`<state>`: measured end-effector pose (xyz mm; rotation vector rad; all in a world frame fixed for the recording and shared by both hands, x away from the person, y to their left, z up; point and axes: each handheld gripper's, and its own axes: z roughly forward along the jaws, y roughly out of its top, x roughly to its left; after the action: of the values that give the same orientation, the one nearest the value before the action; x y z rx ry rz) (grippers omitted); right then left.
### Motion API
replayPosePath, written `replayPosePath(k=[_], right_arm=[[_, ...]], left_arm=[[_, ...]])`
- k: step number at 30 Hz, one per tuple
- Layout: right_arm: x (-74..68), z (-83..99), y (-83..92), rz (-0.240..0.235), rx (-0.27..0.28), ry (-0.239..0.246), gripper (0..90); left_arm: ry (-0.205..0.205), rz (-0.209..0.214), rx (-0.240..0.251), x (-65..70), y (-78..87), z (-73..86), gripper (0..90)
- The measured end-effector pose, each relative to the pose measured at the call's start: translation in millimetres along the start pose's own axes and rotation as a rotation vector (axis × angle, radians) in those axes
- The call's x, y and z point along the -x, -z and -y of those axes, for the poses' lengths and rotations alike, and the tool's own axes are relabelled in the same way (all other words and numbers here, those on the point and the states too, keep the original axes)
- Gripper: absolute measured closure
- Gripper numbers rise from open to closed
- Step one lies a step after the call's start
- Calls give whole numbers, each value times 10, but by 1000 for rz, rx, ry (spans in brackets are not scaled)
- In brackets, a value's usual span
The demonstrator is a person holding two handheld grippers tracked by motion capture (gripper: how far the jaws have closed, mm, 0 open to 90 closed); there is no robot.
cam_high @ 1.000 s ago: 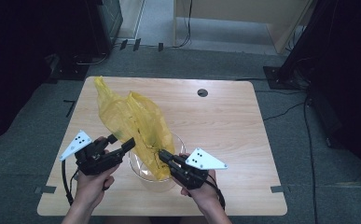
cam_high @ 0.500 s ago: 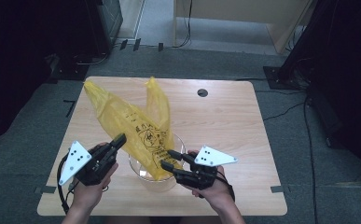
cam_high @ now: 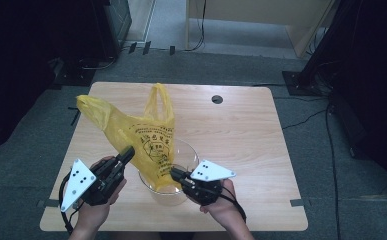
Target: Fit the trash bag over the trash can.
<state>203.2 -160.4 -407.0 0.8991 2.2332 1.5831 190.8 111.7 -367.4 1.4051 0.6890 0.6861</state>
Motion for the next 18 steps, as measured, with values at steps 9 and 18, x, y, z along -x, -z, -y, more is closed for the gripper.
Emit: replayPosePath(k=[9,18], right_arm=[[73,-40,165,-152,-5,13,499],[228,-126,542,-37,81,-2,450]], left_arm=[[-87,96,-95,60,-46,145,876],[-50,186,-124,-53,71,120,419]])
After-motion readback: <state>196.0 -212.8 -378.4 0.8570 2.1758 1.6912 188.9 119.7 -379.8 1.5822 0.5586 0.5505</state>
